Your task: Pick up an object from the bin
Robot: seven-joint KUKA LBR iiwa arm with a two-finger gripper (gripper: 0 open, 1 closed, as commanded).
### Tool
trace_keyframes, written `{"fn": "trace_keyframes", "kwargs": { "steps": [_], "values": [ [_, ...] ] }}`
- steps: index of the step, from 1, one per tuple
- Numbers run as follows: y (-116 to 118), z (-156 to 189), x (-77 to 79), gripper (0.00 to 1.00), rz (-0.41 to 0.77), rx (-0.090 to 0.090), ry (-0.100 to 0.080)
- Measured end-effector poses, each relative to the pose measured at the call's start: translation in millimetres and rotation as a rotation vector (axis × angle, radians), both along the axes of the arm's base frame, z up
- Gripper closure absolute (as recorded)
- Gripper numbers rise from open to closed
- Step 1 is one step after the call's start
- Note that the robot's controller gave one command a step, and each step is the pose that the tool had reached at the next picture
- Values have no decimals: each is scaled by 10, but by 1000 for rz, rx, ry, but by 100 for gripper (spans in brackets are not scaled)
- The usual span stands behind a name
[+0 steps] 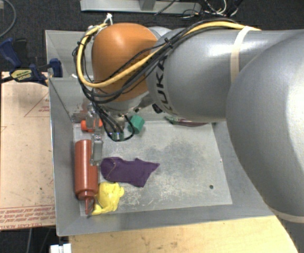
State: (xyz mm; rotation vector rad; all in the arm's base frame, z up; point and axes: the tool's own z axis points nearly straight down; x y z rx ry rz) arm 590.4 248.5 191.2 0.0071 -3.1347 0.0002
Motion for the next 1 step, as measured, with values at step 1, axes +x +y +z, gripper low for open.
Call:
{"fn": "trace_keyframes", "kwargs": {
  "steps": [1],
  "values": [
    [-12, 51, 22, 0, -4, 2, -8]
  ]
}}
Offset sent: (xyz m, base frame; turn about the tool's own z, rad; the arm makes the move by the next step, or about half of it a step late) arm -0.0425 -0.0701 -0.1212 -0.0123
